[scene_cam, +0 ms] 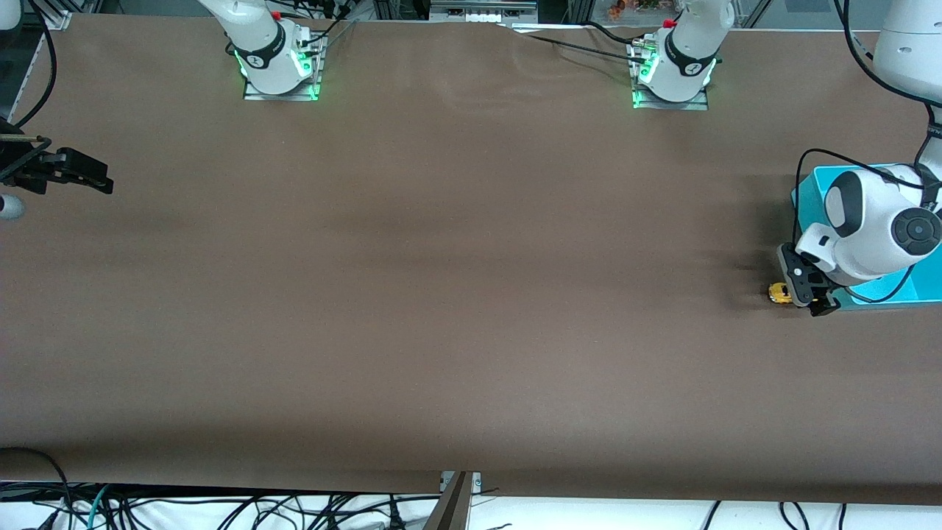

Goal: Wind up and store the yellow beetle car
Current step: 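Grasp the yellow car beside the cyan tray with the left gripper, then lift the car with the left gripper and lower it into the tray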

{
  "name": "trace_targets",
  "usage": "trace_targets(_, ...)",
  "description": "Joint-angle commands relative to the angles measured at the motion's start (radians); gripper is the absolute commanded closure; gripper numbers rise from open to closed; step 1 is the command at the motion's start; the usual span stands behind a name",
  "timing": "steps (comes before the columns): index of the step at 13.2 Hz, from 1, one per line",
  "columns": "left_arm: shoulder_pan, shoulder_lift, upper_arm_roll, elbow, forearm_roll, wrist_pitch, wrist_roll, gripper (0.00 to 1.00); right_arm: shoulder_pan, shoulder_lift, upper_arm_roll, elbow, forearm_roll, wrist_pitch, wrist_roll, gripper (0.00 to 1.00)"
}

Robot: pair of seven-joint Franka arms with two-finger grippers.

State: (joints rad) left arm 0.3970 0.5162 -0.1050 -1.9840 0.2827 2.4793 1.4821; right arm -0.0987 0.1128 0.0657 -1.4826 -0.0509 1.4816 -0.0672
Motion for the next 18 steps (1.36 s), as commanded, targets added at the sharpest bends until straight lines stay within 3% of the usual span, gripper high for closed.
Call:
trace_targets(1,0.031,0.039,-0.007,0.01,0.029,0.053,0.017,0.0,0.019,-0.029,-0.017,-0.028,0.014,-0.007,0.015,0.0)
trace_targets(2,0.033,0.05,-0.005,0.01,0.029,0.069,0.017,0.01,0.016,-0.013,-0.017,-0.019,0.014,-0.007,0.014,0.0)
trace_targets(3,0.033,0.054,-0.005,0.01,0.029,0.072,0.018,0.12,0.013,-0.007,-0.017,-0.013,0.016,-0.007,0.014,0.0)
trace_targets(4,0.033,0.053,-0.005,0.01,0.029,0.07,0.018,0.53,0.011,-0.007,-0.017,-0.009,0.016,-0.007,0.014,0.0)
trace_targets(6,0.031,0.048,-0.005,0.011,0.029,0.067,0.02,0.9,0.011,-0.004,-0.017,-0.008,0.016,-0.007,0.012,0.0)
trace_targets(8,0.026,0.019,-0.005,0.011,0.03,0.038,0.021,0.9,0.01,0.001,-0.017,-0.007,0.016,-0.007,0.012,0.0)
trace_targets(14,0.028,-0.14,-0.125,0.054,-0.019,-0.316,0.009,0.89,0.01,0.001,-0.017,-0.007,0.016,-0.007,0.012,0.0)
trace_targets(16,0.029,-0.174,-0.13,0.117,-0.023,-0.503,0.017,0.88,0.01,0.001,-0.017,-0.007,0.016,-0.007,0.014,0.0)
trace_targets(18,0.051,-0.197,-0.116,0.128,-0.008,-0.594,0.035,0.87,0.011,0.001,-0.017,-0.007,0.016,-0.007,0.014,0.0)
